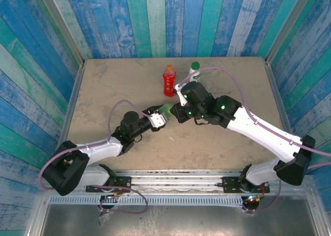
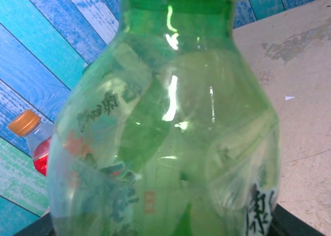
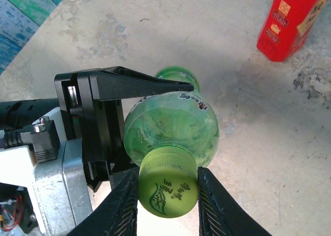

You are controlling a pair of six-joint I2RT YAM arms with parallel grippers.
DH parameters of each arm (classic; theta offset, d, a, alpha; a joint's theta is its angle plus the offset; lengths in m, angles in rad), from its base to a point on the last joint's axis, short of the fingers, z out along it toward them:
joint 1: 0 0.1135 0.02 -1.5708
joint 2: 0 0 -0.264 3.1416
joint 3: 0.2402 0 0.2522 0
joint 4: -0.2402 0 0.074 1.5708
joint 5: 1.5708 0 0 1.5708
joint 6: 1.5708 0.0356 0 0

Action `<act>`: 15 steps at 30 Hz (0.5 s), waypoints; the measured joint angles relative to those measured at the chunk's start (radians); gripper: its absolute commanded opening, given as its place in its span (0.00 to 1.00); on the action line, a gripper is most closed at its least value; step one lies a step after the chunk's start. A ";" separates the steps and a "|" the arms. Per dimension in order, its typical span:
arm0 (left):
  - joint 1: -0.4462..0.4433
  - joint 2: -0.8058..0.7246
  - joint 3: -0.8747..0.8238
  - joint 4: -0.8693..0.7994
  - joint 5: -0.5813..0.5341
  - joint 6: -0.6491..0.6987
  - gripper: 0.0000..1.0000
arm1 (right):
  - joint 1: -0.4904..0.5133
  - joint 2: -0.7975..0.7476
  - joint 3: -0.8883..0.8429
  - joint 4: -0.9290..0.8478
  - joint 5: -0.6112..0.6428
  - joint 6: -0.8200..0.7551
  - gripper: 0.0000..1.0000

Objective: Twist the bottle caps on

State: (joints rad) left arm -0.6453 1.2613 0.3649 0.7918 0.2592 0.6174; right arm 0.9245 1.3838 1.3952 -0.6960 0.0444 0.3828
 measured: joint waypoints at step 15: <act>-0.011 -0.023 0.005 -0.075 0.170 0.064 0.60 | 0.023 -0.144 -0.037 -0.086 -0.042 -1.044 0.58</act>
State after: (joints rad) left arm -0.6563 1.2388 0.3702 0.7166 0.4294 0.6815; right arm 0.9474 1.2396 1.3579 -0.7818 0.0025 -0.6613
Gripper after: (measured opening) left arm 0.602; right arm 0.582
